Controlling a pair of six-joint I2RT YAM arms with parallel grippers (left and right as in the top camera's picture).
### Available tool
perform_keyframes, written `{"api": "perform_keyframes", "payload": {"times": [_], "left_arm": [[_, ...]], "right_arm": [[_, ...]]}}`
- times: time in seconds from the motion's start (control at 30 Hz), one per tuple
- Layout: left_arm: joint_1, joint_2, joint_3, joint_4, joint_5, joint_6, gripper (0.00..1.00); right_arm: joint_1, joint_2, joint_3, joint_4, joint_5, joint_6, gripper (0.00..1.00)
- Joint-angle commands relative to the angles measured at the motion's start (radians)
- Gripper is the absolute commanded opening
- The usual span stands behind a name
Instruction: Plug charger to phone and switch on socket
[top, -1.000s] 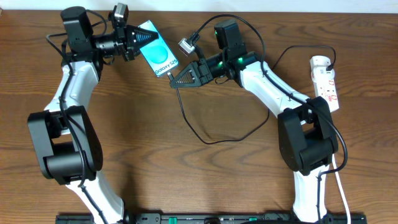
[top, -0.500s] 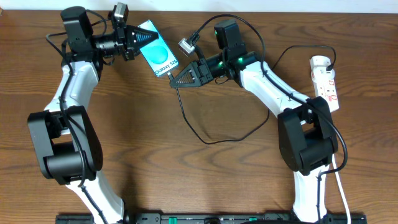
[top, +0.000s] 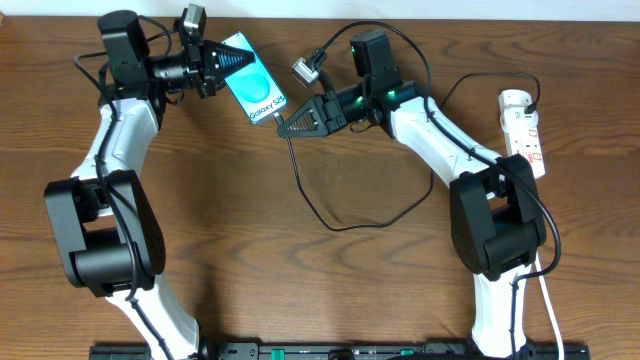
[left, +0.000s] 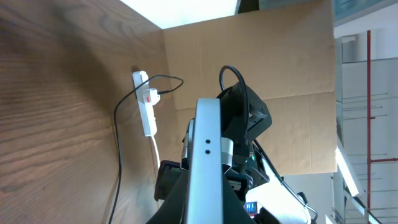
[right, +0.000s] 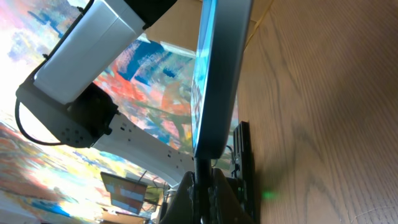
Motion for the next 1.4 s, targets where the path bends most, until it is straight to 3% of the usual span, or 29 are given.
{"api": "perform_keyframes", "payload": {"times": [0.0, 1.37], "left_arm": [[0.003, -0.021, 0.007, 0.006, 0.034, 0.012, 0.07], [-0.016, -0.021, 0.007, 0.006, 0.033, -0.006, 0.07]], "right_arm": [[-0.005, 0.001, 0.012, 0.003, -0.010, 0.008, 0.01], [0.018, 0.001, 0.012, 0.003, 0.006, 0.007, 0.01]]}}
